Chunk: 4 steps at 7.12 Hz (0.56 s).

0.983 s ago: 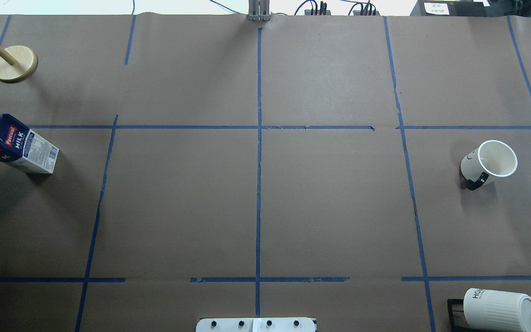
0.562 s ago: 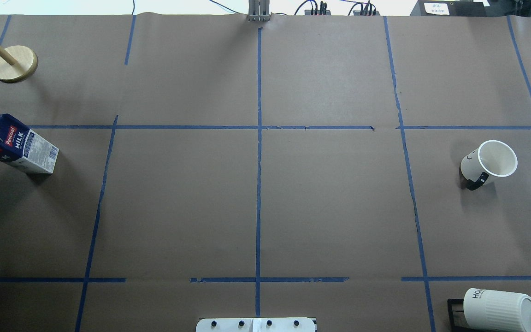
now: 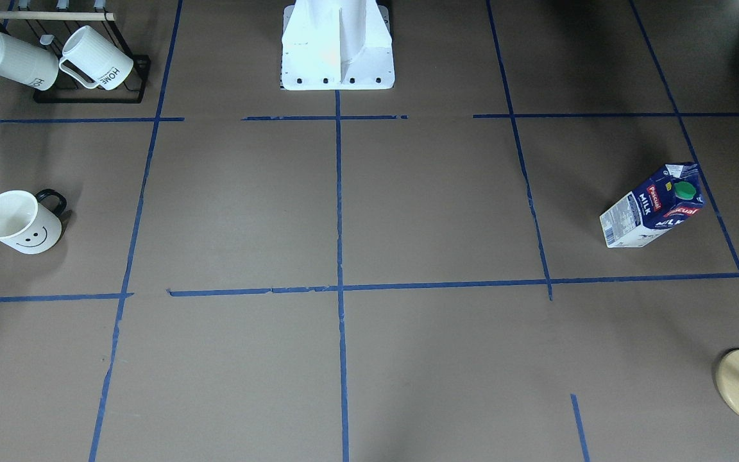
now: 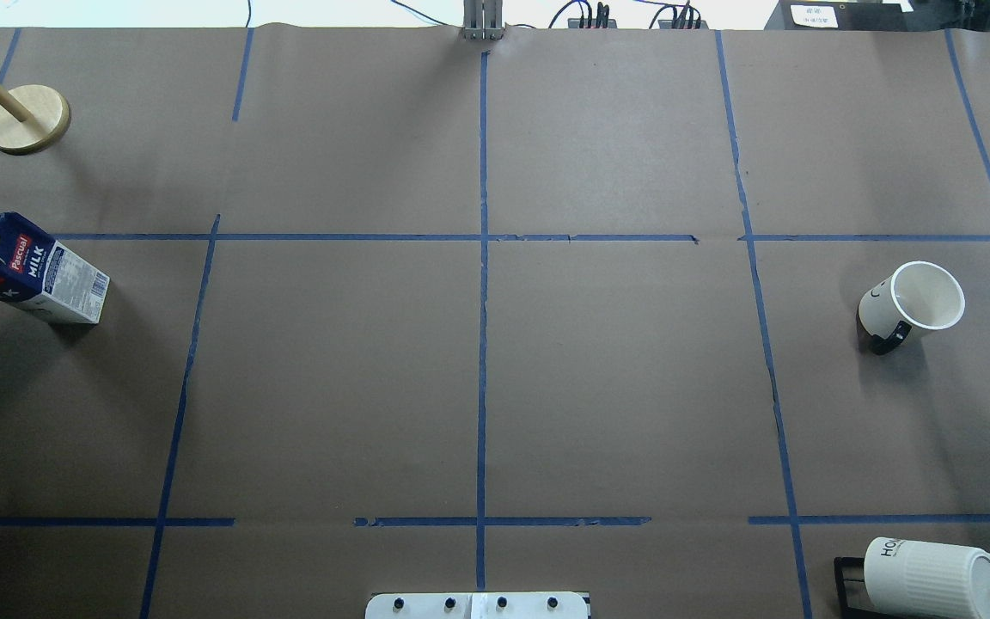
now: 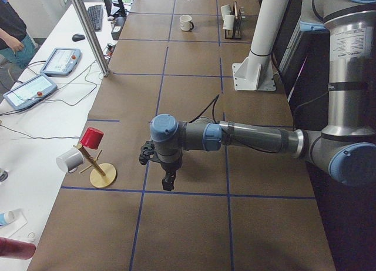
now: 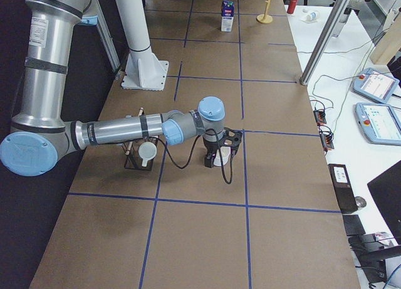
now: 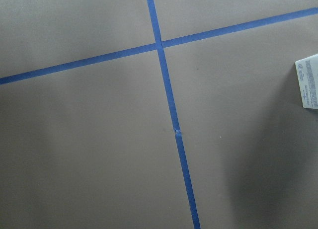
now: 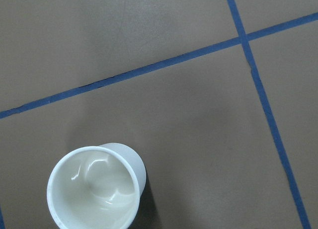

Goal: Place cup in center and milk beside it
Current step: 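Reach the right gripper to the white mug and grasp its rim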

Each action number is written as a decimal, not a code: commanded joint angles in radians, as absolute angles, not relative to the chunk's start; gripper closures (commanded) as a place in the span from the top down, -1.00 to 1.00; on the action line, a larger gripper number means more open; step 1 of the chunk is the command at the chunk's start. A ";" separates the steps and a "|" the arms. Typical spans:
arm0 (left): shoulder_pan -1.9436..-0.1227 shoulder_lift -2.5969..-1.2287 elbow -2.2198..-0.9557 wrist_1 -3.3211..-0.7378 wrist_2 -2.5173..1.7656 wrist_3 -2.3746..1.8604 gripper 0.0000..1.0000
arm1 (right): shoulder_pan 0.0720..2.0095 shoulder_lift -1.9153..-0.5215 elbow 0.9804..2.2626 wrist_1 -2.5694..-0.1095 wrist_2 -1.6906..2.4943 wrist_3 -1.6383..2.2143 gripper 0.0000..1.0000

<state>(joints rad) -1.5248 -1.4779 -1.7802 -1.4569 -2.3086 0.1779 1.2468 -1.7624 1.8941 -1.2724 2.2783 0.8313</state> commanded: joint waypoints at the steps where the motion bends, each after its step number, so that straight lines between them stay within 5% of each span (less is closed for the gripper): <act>1: -1.525 -1.479 -1.786 -1.457 -2.309 0.178 1.00 | 1.148 -1.763 1.830 -1.110 2.221 1.012 0.97; 4: -1.525 -1.477 -1.796 -1.456 -2.309 0.178 1.00 | 1.076 -1.759 1.787 -1.028 2.171 1.107 0.96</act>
